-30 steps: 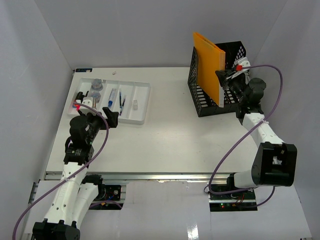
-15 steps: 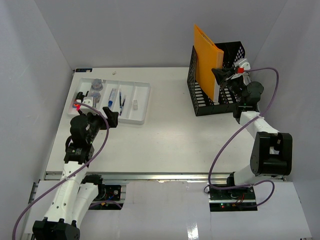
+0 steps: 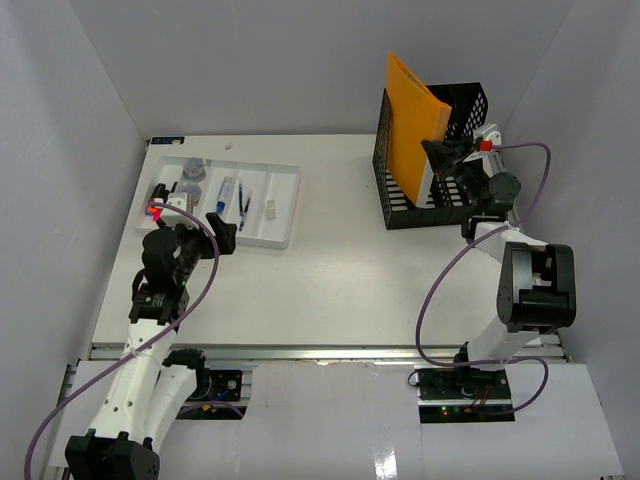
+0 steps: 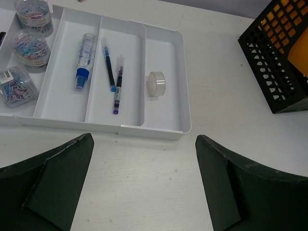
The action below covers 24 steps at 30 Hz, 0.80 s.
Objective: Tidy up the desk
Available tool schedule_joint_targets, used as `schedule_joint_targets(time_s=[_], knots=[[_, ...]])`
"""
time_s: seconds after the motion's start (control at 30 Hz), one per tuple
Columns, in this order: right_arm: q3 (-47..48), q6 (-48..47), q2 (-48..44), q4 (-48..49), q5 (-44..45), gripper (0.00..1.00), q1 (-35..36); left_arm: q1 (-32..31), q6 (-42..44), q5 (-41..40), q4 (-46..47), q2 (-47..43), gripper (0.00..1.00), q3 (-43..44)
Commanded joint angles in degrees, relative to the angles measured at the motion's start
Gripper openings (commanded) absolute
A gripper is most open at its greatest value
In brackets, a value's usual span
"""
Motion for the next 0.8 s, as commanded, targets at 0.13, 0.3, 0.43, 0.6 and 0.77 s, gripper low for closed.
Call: schedule_joint_targets(time_s=[0.13, 0.3, 0.43, 0.6, 0.77], knots=[[-0.81, 4.43, 4.22, 24.67, -0.39, 0.08, -0.63, 0.41, 0.24, -0.61, 0.11, 0.35, 0.98, -0.12], [0.51, 7.58, 5.92, 27.09, -0.22, 0.08, -1.17, 0.36, 0.13, -0.56, 0.11, 0.46, 0.98, -0.17], [1.5, 9.49, 6.56, 28.1, -0.13, 0.08, -1.2, 0.45, 0.17, -0.44, 0.14, 0.63, 0.98, -0.2], [1.68, 9.73, 7.39, 28.58, -0.6, 0.08, -1.36, 0.43, 0.09, -0.44, 0.23, 0.77, 0.98, -0.2], [2.45, 9.24, 6.53, 28.18, -0.79, 0.08, -1.38, 0.45, 0.09, -0.35, 0.23, 0.96, 0.98, -0.2]])
